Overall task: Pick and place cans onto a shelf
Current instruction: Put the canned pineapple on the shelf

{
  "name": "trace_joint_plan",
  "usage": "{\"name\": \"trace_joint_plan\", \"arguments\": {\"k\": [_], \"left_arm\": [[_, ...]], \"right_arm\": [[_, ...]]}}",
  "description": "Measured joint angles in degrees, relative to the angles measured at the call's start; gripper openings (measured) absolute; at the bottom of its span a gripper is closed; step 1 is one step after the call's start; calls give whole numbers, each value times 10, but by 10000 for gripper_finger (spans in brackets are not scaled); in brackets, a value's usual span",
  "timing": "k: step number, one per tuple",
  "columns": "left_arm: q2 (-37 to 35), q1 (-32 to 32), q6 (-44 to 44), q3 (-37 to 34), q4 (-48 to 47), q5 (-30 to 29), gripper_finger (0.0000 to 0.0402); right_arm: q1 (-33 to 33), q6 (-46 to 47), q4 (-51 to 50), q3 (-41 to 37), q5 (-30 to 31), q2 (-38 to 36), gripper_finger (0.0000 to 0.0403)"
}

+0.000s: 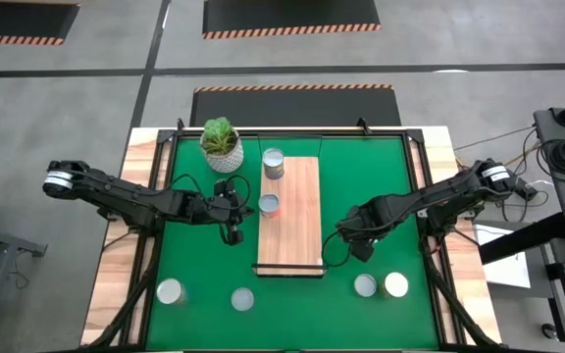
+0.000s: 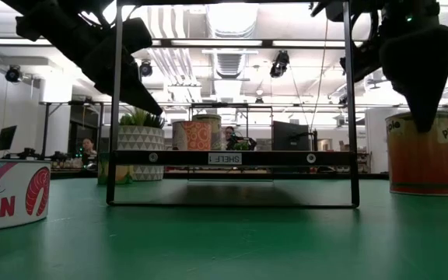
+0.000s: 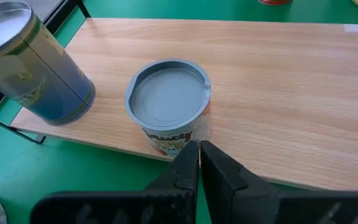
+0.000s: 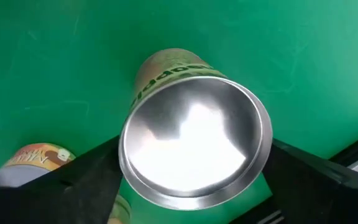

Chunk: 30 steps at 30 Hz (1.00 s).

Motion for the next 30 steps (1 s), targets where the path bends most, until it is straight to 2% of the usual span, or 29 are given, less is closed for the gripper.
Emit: {"name": "trace_joint_plan", "arguments": {"k": [3,8,13,18,22,26,30], "left_arm": [[-3,-2,31,0,7,0,0],[-38,-3,85,0,14,0,0],[-114,-4,97,0,-5,1,0],[-182,-4,107,0,-20,1,0],[-222,-4,133,0,-20,0,0],[-249,-4,147,0,-20,-31,0],[-268,-4,171,0,-10,-94,0]], "right_arm": [[0,-2,1,1,8,-2,299],[0,-26,0,4,18,-2,300],[0,-44,-10,23,28,-20,300],[-2,-47,-68,72,84,-47,312],[-15,-61,-74,119,122,-58,321],[-47,-117,-73,169,146,-45,323],[-99,-210,-63,216,154,-17,320]]}}
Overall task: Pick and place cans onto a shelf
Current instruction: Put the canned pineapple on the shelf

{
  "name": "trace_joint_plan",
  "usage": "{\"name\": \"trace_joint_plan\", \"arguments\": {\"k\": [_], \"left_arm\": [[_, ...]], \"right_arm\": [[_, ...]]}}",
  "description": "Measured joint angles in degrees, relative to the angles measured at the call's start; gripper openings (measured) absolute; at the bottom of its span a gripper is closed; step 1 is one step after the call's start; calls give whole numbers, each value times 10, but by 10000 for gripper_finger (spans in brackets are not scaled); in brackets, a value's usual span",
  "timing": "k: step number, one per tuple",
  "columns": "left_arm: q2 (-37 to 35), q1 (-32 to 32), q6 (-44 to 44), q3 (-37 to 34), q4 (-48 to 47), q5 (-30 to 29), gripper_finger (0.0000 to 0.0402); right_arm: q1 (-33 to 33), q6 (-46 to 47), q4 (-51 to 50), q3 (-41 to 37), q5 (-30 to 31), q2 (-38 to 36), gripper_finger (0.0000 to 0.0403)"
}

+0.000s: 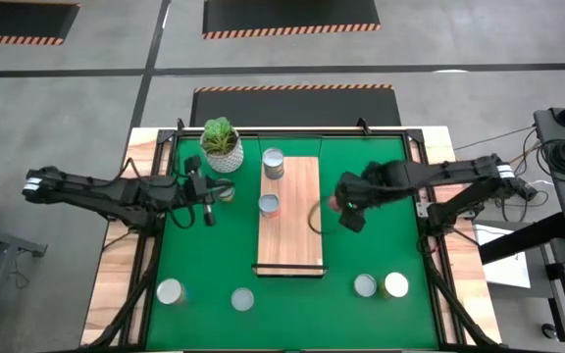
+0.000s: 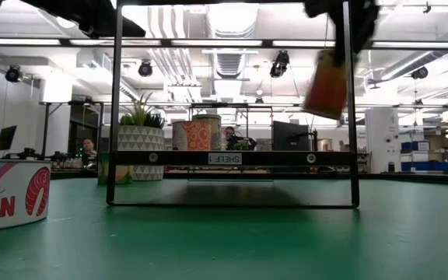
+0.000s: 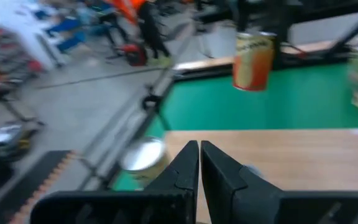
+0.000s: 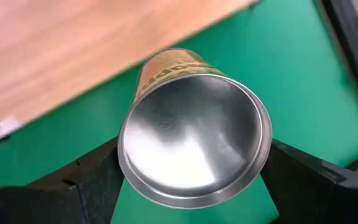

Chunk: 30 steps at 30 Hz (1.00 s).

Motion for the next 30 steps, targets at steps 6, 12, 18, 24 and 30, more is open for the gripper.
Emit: {"name": "trace_joint_plan", "arguments": {"k": [6,12,18,24,30], "left_arm": [[-21,0,7,0,9,-66,0],[-25,0,14,0,3,-68,0],[-26,0,28,0,-6,-69,0],[-26,0,32,0,-6,-69,0],[-26,0,23,0,-6,-69,0]], "right_arm": [[-106,-160,48,60,-21,63,319],[-194,-271,92,124,-67,152,319],[-221,-327,88,179,-80,225,321],[-226,-338,94,202,-80,252,340],[-225,-351,99,203,-80,264,347]]}}
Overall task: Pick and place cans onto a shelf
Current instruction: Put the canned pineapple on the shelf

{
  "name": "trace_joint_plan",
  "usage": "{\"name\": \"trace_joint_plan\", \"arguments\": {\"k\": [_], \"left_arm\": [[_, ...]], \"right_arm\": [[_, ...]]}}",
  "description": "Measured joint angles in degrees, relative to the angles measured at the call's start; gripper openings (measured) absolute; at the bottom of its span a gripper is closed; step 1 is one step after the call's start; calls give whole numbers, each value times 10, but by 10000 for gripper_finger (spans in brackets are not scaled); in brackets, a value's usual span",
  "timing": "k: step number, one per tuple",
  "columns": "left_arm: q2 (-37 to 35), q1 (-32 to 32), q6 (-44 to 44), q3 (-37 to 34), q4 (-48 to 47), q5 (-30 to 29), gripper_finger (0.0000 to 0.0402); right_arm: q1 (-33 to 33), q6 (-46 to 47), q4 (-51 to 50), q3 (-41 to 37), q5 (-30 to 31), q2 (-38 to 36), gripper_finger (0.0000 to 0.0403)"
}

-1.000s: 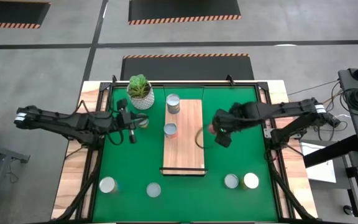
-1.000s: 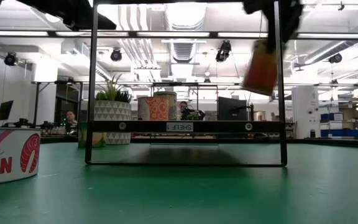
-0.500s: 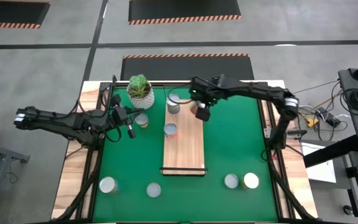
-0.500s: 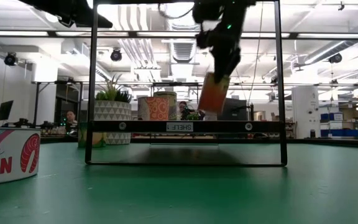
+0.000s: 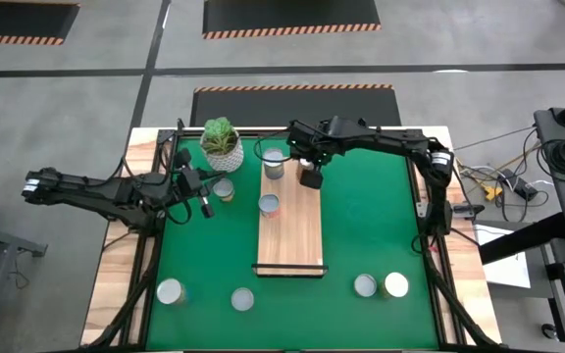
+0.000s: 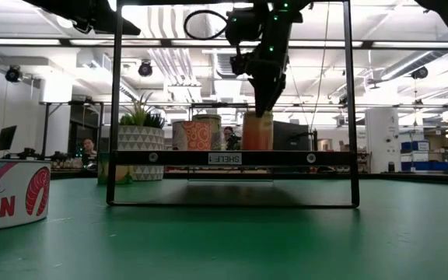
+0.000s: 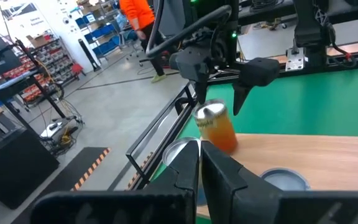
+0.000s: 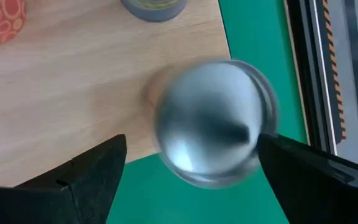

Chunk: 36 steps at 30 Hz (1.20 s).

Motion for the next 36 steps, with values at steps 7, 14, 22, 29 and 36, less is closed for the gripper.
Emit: {"name": "trace_joint_plan", "arguments": {"k": [7,14,22,29,36], "left_arm": [[1,0,-1,0,0,0,0],[7,0,-6,0,-2,0,0],[20,0,-17,0,-4,0,0],[32,0,-21,0,-5,0,0],[47,0,-24,0,-5,0,0]], "right_arm": [[0,-11,11,0,3,-14,340],[0,-9,12,-1,4,-55,334],[3,9,-14,-17,0,-106,313],[3,16,13,-85,-15,-139,253],[-3,10,47,-153,-14,-148,184]]}}
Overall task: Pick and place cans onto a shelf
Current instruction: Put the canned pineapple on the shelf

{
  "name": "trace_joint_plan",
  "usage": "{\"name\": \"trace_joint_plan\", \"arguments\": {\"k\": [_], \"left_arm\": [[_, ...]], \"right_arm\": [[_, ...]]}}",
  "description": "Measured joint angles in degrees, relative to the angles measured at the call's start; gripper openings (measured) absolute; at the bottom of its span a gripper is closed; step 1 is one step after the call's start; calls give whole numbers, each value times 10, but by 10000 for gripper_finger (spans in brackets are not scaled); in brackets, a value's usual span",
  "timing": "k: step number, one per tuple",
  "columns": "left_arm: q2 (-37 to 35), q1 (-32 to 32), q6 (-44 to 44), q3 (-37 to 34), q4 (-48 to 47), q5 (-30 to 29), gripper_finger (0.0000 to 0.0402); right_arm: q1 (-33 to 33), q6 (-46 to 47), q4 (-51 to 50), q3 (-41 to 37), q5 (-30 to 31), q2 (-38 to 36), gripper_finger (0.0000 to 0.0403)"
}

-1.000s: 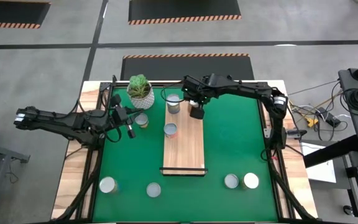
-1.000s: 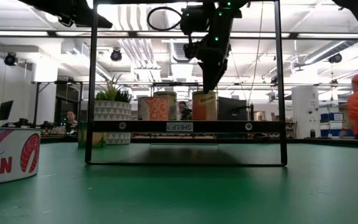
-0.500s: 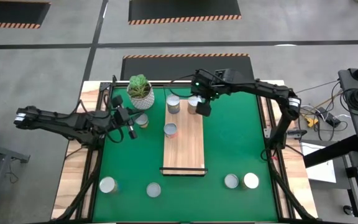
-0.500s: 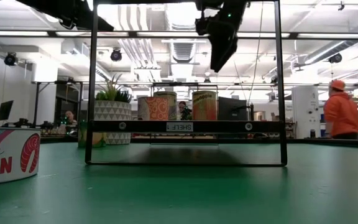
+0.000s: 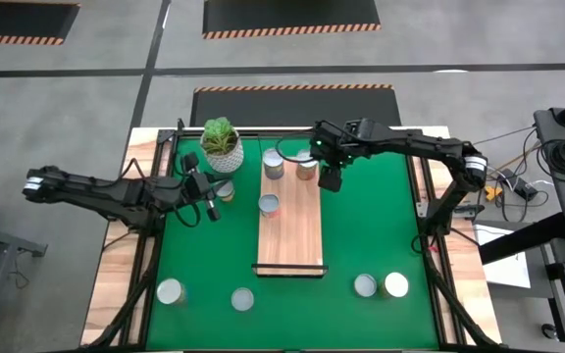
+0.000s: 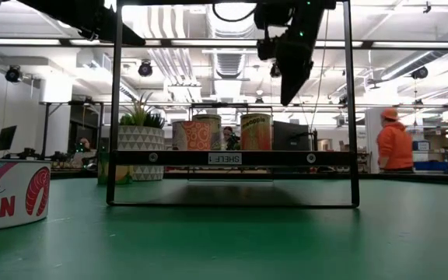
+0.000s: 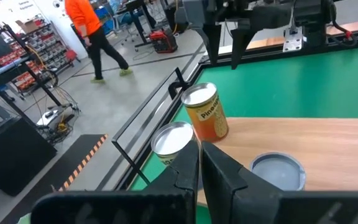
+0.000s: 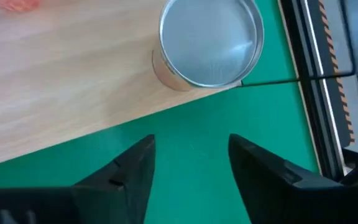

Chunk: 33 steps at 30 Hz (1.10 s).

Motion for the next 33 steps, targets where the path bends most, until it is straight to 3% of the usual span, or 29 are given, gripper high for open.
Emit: {"name": "trace_joint_plan", "arguments": {"k": [12,18,25,33], "left_arm": [[16,0,0,0,0,0,0],[17,0,0,0,1,0,0],[17,0,0,0,2,0,0],[17,0,-3,0,3,0,0]], "right_arm": [[-54,-96,166,-53,3,-2,77],[-86,-104,184,-75,-7,-3,31],[-84,-89,189,-101,-89,-3,9],[-51,-92,193,-108,-126,-3,9]]}}
